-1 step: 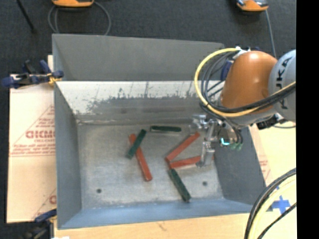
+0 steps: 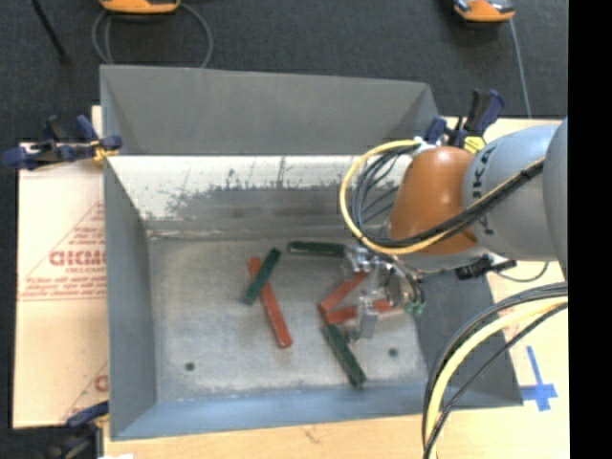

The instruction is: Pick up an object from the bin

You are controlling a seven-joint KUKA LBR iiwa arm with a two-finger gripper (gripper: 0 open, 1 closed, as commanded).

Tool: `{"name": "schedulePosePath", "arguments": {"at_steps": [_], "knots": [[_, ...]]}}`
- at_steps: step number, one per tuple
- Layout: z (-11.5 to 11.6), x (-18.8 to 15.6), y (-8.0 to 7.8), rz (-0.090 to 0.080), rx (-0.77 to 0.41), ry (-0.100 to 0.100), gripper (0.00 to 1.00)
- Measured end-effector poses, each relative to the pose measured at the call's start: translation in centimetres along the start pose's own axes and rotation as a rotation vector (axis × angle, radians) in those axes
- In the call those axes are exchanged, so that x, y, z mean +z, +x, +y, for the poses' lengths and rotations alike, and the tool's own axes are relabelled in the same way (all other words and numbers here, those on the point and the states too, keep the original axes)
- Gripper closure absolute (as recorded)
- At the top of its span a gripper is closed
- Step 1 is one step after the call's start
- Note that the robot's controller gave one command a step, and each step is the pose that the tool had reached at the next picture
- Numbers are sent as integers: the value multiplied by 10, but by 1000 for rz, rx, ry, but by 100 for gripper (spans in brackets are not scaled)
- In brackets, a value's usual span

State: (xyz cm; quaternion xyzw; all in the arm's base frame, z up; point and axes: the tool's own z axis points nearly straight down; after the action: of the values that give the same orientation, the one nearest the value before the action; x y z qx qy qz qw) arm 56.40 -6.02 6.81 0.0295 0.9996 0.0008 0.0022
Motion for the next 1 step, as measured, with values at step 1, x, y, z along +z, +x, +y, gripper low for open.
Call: {"name": "schedulePosePath", "arguments": {"at_steps": [1], "knots": [[-1, -6, -3, -7, -4, 3, 100]]}}
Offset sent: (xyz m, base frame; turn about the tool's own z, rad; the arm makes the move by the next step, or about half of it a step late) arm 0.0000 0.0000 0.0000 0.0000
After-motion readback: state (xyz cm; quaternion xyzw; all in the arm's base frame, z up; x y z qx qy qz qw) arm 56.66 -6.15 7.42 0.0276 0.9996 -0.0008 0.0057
